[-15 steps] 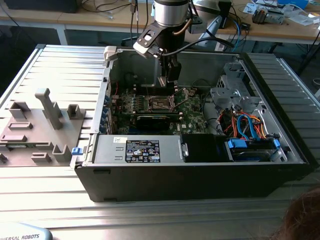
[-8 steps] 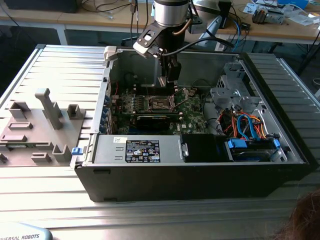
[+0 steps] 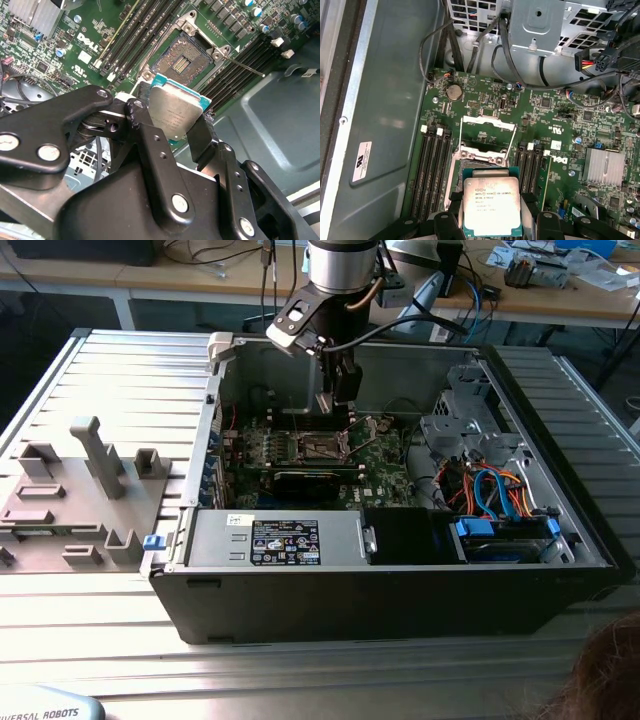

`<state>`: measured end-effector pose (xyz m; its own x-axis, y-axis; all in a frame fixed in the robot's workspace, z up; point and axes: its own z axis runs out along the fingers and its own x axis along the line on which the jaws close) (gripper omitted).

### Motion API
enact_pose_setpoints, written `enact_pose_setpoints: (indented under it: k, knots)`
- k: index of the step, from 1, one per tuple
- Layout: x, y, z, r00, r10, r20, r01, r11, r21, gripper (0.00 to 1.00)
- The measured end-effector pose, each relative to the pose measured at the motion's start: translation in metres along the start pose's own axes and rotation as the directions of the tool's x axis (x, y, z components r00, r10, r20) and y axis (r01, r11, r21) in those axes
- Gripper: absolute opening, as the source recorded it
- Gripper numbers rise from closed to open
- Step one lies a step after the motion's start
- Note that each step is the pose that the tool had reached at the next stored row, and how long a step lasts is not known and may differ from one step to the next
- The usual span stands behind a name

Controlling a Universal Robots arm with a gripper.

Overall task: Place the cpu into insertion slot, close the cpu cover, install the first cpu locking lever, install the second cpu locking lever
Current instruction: 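Place the cpu into insertion slot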

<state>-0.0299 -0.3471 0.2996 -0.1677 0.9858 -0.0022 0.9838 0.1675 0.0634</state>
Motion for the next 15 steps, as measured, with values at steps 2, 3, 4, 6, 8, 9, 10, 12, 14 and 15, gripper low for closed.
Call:
enact_pose_setpoints:
  k: [2, 3, 4, 6, 8, 9, 10, 12, 14, 15]
  knots:
    - [0.0000, 0.0000, 0.0000, 1.0000, 0.001, 0.0001, -0.001, 1.0000, 0.0000, 0.54]
    - [0.0000, 0.0000, 0.0001, 1.0000, 0.002, 0.0002, -0.002, 1.0000, 0.0000, 0.54]
    - [0.0000, 0.0000, 0.0001, 1.0000, 0.002, 0.0001, -0.002, 1.0000, 0.0000, 0.54]
    - [0.0000, 0.0000, 0.0001, 1.0000, 0.003, 0.0002, -0.003, 1.0000, 0.0000, 0.54]
    - [0.0000, 0.0000, 0.0001, 1.0000, 0.004, 0.0003, -0.004, 1.0000, 0.0000, 0.54]
    - [0.0000, 0.0000, 0.0001, 1.0000, 0.005, 0.0003, -0.005, 1.0000, 0.0000, 0.54]
    - [0.0000, 0.0000, 0.0002, 1.0000, 0.005, 0.0003, -0.005, 1.0000, 0.0000, 0.54]
    - [0.0000, 0.0000, 0.0002, 1.0000, 0.006, 0.0004, -0.006, 1.0000, 0.0000, 0.54]
    - [0.0000, 0.0000, 0.0002, 1.0000, 0.007, 0.0004, -0.007, 1.0000, 0.0000, 0.54]
    - [0.0000, 0.0000, 0.0002, 1.0000, 0.007, 0.0005, -0.007, 1.0000, 0.0000, 0.54]
